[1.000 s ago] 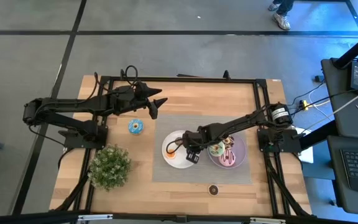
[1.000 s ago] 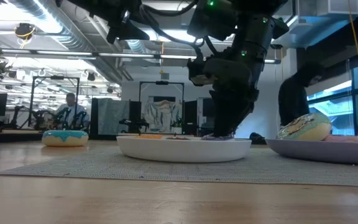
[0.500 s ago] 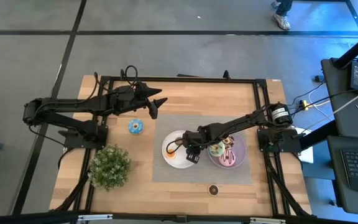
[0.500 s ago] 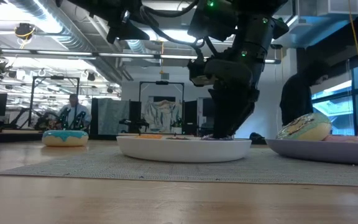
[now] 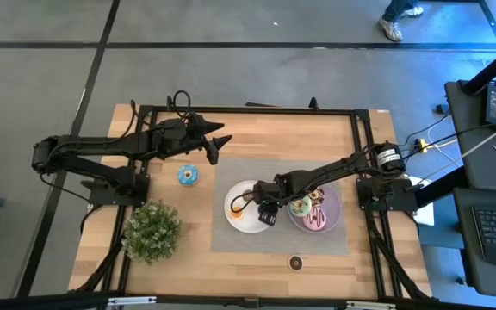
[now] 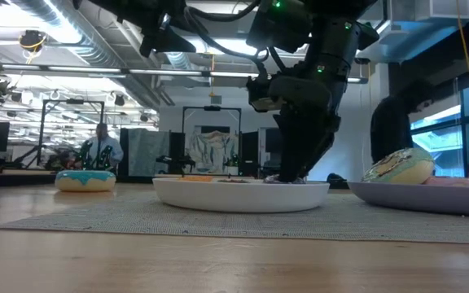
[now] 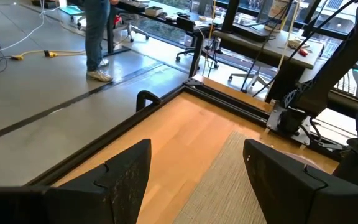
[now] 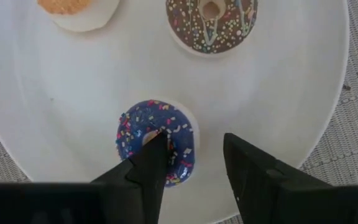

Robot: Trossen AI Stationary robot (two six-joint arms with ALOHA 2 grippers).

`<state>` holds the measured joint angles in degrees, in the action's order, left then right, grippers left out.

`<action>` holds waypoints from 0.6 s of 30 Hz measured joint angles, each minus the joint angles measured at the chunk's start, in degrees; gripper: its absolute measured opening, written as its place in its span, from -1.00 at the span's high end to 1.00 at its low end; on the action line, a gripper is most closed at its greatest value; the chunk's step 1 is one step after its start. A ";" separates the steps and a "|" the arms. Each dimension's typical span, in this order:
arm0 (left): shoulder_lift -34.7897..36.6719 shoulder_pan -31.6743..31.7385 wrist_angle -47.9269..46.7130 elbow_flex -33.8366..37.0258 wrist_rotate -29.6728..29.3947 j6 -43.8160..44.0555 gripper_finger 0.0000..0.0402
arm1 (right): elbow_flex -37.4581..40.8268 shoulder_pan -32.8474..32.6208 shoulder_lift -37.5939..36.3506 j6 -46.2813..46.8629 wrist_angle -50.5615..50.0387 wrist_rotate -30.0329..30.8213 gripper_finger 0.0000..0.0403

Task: Pick & Place donuts
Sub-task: Put the small blue donut on the white plate

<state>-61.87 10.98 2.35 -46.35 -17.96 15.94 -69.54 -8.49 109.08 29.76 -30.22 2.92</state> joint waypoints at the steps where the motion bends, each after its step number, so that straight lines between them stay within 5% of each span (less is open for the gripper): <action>1: 0.00 0.00 0.00 0.00 0.00 -0.02 -0.25 | 0.00 0.00 0.00 0.00 0.00 0.00 0.21; 18: 0.00 -0.01 0.00 0.00 0.00 -0.09 -0.25 | 0.04 0.08 -0.48 0.09 -0.07 -0.07 0.21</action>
<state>-61.87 10.97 2.35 -46.35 -17.96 15.86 -69.49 -8.41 108.60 29.85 -30.28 2.85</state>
